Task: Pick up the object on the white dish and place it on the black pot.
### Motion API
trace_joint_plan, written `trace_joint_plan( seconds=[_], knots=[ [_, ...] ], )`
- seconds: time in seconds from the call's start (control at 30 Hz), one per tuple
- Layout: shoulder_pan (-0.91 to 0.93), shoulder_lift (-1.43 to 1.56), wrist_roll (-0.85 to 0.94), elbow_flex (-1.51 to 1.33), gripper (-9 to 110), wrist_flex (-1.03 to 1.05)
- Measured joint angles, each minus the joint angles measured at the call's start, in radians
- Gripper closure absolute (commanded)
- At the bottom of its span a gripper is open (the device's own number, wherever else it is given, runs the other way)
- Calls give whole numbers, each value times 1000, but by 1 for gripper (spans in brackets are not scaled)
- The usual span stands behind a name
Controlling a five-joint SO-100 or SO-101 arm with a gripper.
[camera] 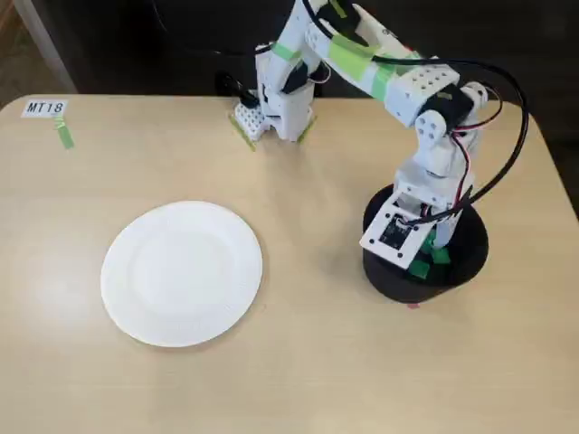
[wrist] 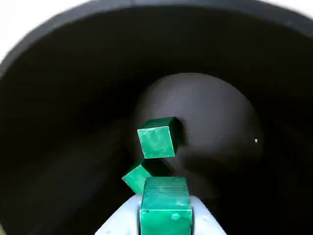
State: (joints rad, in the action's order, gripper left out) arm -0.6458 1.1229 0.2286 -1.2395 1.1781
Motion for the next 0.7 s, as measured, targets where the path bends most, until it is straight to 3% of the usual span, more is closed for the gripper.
trace_joint_plan(
  seconds=[0.1, 0.23, 0.33, 0.47, 0.7],
  knots=[
    [0, 0, 35, 0, 68, 17],
    [-11, 0, 54, 0, 68, 29],
    [-9, 2, 54, 0, 77, 37],
    [-6, 35, 46, 0, 101, 41],
    [72, 249, 5, 0, 101, 54]
  ],
)
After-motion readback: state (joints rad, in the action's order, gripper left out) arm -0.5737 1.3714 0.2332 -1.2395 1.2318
